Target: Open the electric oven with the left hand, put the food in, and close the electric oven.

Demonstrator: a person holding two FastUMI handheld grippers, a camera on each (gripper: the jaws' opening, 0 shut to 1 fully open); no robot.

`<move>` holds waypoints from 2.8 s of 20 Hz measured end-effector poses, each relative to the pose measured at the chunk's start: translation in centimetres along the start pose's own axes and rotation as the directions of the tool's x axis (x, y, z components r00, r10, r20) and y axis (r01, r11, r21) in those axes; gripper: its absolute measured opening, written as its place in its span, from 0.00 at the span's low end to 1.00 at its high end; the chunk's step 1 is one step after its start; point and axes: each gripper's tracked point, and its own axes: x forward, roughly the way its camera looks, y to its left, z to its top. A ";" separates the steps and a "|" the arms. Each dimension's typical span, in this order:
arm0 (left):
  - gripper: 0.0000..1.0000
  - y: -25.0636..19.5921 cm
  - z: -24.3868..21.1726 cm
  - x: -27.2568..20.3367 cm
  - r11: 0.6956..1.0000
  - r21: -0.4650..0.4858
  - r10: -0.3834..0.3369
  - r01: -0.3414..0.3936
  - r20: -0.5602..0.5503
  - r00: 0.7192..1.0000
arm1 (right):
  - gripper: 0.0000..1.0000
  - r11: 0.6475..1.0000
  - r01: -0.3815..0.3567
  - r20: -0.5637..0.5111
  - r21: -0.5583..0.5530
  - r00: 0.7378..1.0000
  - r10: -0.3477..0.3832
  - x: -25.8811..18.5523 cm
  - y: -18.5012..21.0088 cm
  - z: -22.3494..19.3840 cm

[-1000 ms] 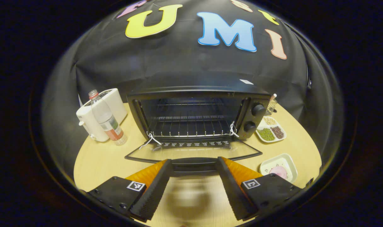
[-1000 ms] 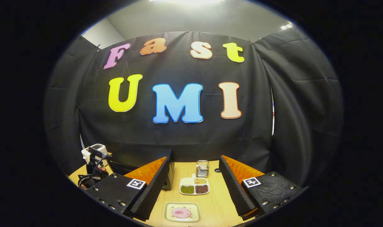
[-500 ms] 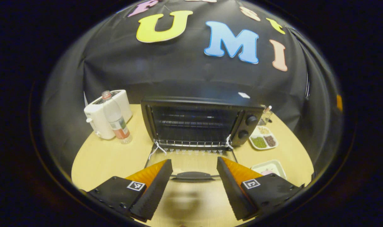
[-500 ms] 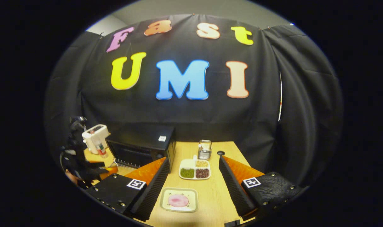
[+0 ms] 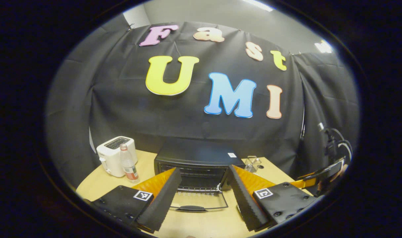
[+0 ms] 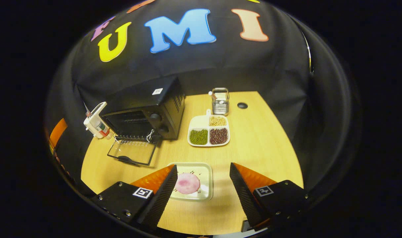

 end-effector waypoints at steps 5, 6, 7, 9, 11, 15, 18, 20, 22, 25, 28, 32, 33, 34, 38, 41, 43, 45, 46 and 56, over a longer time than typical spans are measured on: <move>1.00 3.6 -0.4 -2.0 0.996 -0.001 0.094 -0.094 -0.018 0.995 | 0.98 0.991 -0.091 -0.276 0.099 0.954 0.115 4.8 0.1 -4.6; 1.00 4.5 -0.4 -2.4 0.994 0.007 0.112 -0.112 -0.016 0.994 | 0.98 0.989 -0.091 -0.305 0.114 0.944 0.123 5.6 0.0 -5.1; 1.00 5.2 -0.5 -2.9 0.991 0.012 0.130 -0.130 -0.014 0.991 | 0.95 0.989 -0.086 -0.326 0.120 0.937 0.121 6.4 -0.3 -5.5; 1.00 6.2 -0.4 -3.9 0.987 0.010 0.158 -0.158 -0.010 0.987 | 0.94 0.992 -0.066 -0.363 0.105 0.926 0.100 7.6 -1.0 -6.3; 1.00 6.9 0.5 -4.8 0.985 0.005 0.175 -0.175 0.008 0.985 | 0.94 0.995 -0.046 -0.399 0.089 0.914 0.078 8.5 -1.4 -7.1; 1.00 6.8 2.5 -6.2 0.986 0.020 0.162 -0.163 0.060 0.985 | 0.94 0.997 -0.032 -0.442 0.066 0.895 0.058 10.0 -1.8 -7.9; 0.96 6.9 1.6 -5.9 0.987 0.038 0.154 -0.156 0.047 0.987 | 0.77 0.999 -0.018 -0.469 0.043 0.882 0.036 10.5 -2.0 -8.7; 1.00 7.0 1.3 -6.2 0.987 0.033 0.158 -0.159 0.043 0.987 | 0.77 1.000 -0.001 -0.476 0.012 0.879 0.006 10.7 -2.3 -8.7; 1.00 6.9 1.2 -6.2 0.988 0.023 0.154 -0.155 0.036 0.987 | 0.21 0.998 0.067 -0.487 -0.008 0.871 -0.063 11.4 -3.3 -9.6; 1.00 7.2 0.2 -6.1 0.987 0.011 0.161 -0.161 0.024 0.987 | 0.22 0.996 0.075 -0.495 -0.039 0.865 -0.085 11.4 -3.2 -9.9; 0.97 6.7 -0.1 -6.1 0.989 -0.017 0.146 -0.146 0.018 0.989 | 0.04 0.992 0.064 -0.475 -0.110 0.873 -0.109 13.7 -3.9 -10.5; 0.96 6.4 -0.6 -5.8 0.992 -0.008 0.130 -0.130 0.009 0.992 | 0.01 0.991 0.029 -0.491 -0.128 0.867 -0.088 15.8 -4.9 -10.7; 0.96 6.5 -0.5 -5.9 0.991 -0.004 0.130 -0.130 0.007 0.991 | 0.02 0.997 0.005 -0.501 -0.076 0.864 -0.043 15.8 -4.4 -10.8; 0.96 6.7 -0.5 -5.8 0.991 -0.001 0.132 -0.132 0.007 0.991 | 0.01 1.000 -0.025 -0.507 -0.006 0.862 0.018 15.6 -3.7 -11.0; 1.00 7.2 -0.4 -5.6 0.990 -0.009 0.139 -0.139 0.004 0.990 | 0.01 0.976 -0.098 -0.478 0.196 0.859 0.182 13.9 -2.4 -11.4; 1.00 6.9 -0.5 -5.5 0.991 -0.015 0.131 -0.131 -0.001 0.991 | 0.00 0.934 -0.131 -0.422 0.332 0.865 0.271 13.1 -2.1 -10.6; 1.00 6.4 -0.6 -5.3 0.993 -0.010 0.118 -0.118 -0.004 0.993 | 0.01 0.926 -0.122 -0.421 0.357 0.864 0.276 12.9 -2.3 -10.9; 1.00 5.9 -0.5 -5.1 0.995 0.000 0.103 -0.103 -0.002 0.995 | 0.01 0.938 -0.121 -0.419 0.325 0.871 0.258 13.2 -2.7 -10.8; 1.00 5.7 -0.3 -5.0 0.995 0.006 0.096 -0.096 -0.002 0.995 | 0.00 0.941 -0.131 -0.415 0.312 0.872 0.259 13.1 -2.4 -10.6; 1.00 6.2 -0.7 -5.2 0.994 0.012 0.108 -0.107 -0.014 0.994 | 0.36 0.990 -0.079 -0.489 0.114 0.863 0.125 15.1 -1.9 -11.1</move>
